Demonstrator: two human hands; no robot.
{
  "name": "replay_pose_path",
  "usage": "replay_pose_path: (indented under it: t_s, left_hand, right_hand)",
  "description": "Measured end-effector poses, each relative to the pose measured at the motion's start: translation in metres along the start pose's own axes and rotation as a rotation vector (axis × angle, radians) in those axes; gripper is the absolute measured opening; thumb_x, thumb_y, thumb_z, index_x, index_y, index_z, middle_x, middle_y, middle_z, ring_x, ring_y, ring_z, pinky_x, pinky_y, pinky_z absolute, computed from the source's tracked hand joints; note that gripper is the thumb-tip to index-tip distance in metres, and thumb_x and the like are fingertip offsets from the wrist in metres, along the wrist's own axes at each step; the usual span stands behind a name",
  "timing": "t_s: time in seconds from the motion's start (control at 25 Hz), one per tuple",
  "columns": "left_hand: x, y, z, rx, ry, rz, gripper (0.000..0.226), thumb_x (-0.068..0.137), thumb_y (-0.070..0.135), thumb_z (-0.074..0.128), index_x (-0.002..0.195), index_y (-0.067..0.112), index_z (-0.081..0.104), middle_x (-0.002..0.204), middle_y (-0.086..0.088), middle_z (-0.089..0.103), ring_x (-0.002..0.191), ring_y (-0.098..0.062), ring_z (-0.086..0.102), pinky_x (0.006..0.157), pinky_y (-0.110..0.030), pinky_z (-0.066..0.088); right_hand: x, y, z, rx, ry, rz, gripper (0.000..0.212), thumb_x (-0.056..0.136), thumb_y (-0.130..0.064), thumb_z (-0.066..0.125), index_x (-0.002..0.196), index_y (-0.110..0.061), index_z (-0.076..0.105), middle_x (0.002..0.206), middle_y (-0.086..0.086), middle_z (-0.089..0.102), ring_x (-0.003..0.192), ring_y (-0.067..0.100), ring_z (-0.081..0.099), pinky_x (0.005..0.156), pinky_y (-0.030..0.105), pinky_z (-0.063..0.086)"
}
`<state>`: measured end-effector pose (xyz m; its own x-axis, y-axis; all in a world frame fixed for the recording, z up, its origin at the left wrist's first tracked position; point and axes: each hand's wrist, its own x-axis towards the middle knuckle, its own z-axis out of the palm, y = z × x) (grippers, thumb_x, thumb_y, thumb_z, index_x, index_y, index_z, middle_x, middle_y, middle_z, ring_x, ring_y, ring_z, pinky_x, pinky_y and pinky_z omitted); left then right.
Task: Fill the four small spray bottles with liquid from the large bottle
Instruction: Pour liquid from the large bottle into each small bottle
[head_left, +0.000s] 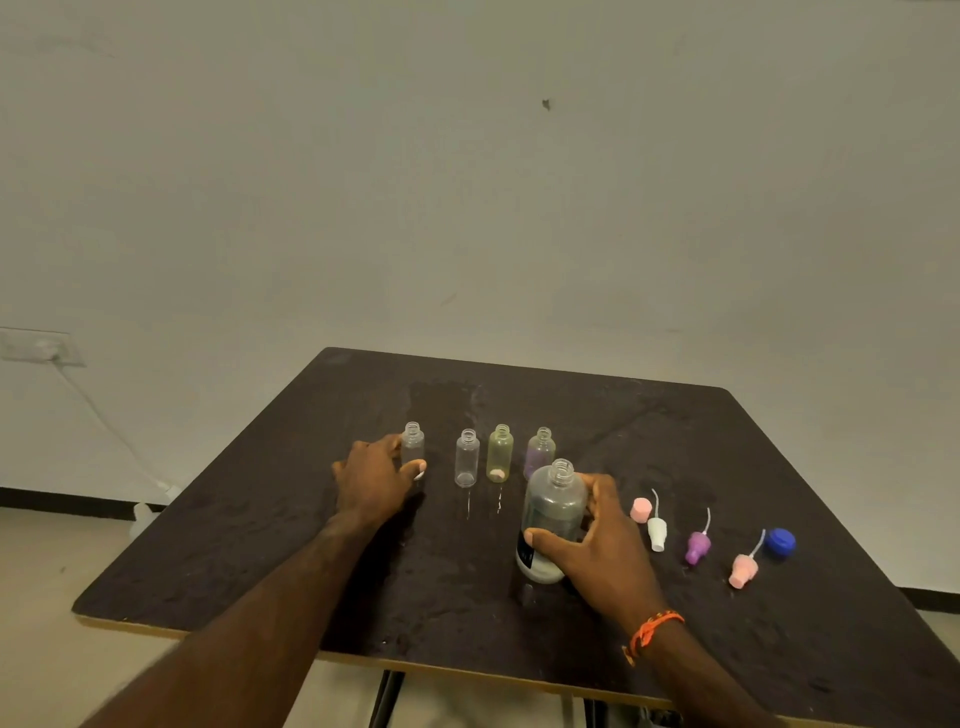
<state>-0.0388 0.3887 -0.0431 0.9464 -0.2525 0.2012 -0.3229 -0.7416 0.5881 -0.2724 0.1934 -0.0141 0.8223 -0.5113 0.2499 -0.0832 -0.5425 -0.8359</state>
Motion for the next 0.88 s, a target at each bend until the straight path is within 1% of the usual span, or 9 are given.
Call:
replay_pose_path:
  t_s: [0.08, 0.16, 0.24, 0.4, 0.52, 0.6, 0.72, 0.8, 0.88]
  left_hand:
    - [-0.005, 0.005, -0.001, -0.014, 0.002, -0.013, 0.056, 0.092, 0.046, 0.074, 0.143, 0.028, 0.058, 0.132, 0.002, 0.069, 0.133, -0.026, 0.052, 0.111, -0.055, 0.032]
    - [-0.014, 0.01, -0.004, -0.039, 0.036, -0.016, 0.072, 0.089, 0.039, 0.078, 0.151, 0.021, 0.046, 0.141, -0.003, 0.061, 0.14, -0.028, 0.043, 0.113, -0.057, 0.03]
    - [-0.027, 0.014, -0.008, -0.059, 0.15, 0.042, 0.079, 0.085, 0.029, 0.078, 0.154, 0.017, 0.041, 0.145, -0.005, 0.055, 0.143, -0.028, 0.037, 0.114, -0.057, 0.029]
    - [-0.055, 0.026, -0.008, -0.051, 0.332, 0.314, 0.058, 0.084, 0.024, 0.078, 0.137, 0.022, 0.055, 0.131, 0.002, 0.061, 0.129, -0.022, 0.048, 0.104, -0.045, 0.032]
    - [-0.067, 0.041, -0.002, -0.064, 0.267, 0.372, 0.053, 0.088, 0.031, 0.077, 0.136, 0.022, 0.058, 0.132, 0.002, 0.063, 0.129, -0.022, 0.051, 0.103, -0.041, 0.032]
    - [-0.07, 0.052, 0.004, -0.086, 0.18, 0.324, 0.059, 0.091, 0.035, 0.075, 0.143, 0.02, 0.054, 0.142, 0.001, 0.059, 0.136, -0.022, 0.048, 0.109, -0.042, 0.033]
    - [-0.065, 0.066, 0.012, -0.186, 0.081, 0.157, 0.074, 0.091, 0.038, 0.077, 0.154, 0.016, 0.044, 0.153, -0.004, 0.052, 0.144, -0.024, 0.044, 0.118, -0.047, 0.035]
    - [-0.055, 0.074, 0.018, -0.277, 0.06, 0.075, 0.078, 0.09, 0.036, 0.079, 0.154, 0.011, 0.043, 0.152, -0.009, 0.054, 0.141, -0.028, 0.05, 0.116, -0.045, 0.041]
    - [-0.043, 0.078, 0.026, -0.341, 0.025, 0.021, 0.072, 0.091, 0.032, 0.079, 0.15, 0.007, 0.048, 0.147, -0.011, 0.06, 0.134, -0.028, 0.057, 0.107, -0.036, 0.046]
  right_hand:
    - [-0.001, -0.002, -0.001, -0.006, 0.002, 0.007, 0.064, 0.065, -0.033, 0.09, 0.115, -0.035, 0.05, 0.106, -0.017, 0.067, 0.095, -0.01, 0.062, 0.083, 0.02, 0.053]
    - [-0.002, -0.004, -0.001, -0.015, 0.003, 0.008, 0.064, 0.065, -0.032, 0.09, 0.115, -0.034, 0.05, 0.106, -0.017, 0.067, 0.095, -0.014, 0.06, 0.079, 0.013, 0.049]
    - [-0.003, -0.007, -0.001, -0.023, 0.006, 0.011, 0.064, 0.066, -0.032, 0.09, 0.116, -0.032, 0.05, 0.105, -0.019, 0.065, 0.094, -0.017, 0.058, 0.073, 0.007, 0.046]
    - [-0.004, -0.009, -0.002, -0.026, 0.0, 0.016, 0.066, 0.067, -0.033, 0.09, 0.117, -0.031, 0.048, 0.106, -0.018, 0.064, 0.091, -0.009, 0.061, 0.073, 0.009, 0.045]
    - [-0.004, -0.008, -0.002, -0.022, 0.0, 0.013, 0.065, 0.066, -0.033, 0.09, 0.116, -0.031, 0.048, 0.106, -0.016, 0.065, 0.093, -0.005, 0.063, 0.076, 0.014, 0.049]
    - [-0.004, -0.008, -0.002, -0.021, 0.001, 0.015, 0.064, 0.066, -0.033, 0.09, 0.115, -0.031, 0.048, 0.105, -0.017, 0.065, 0.091, -0.008, 0.062, 0.077, 0.015, 0.05]
    - [-0.004, -0.006, -0.001, -0.017, 0.011, 0.008, 0.064, 0.065, -0.034, 0.09, 0.115, -0.032, 0.049, 0.106, -0.017, 0.066, 0.092, -0.009, 0.062, 0.077, 0.015, 0.049]
    - [-0.003, -0.003, -0.001, -0.01, 0.006, 0.005, 0.066, 0.065, -0.035, 0.09, 0.116, -0.032, 0.048, 0.108, -0.016, 0.065, 0.096, -0.005, 0.062, 0.08, 0.019, 0.051]
    - [-0.002, -0.001, 0.0, -0.003, 0.003, -0.002, 0.066, 0.065, -0.036, 0.089, 0.117, -0.033, 0.048, 0.11, -0.016, 0.065, 0.098, -0.002, 0.062, 0.083, 0.021, 0.052]
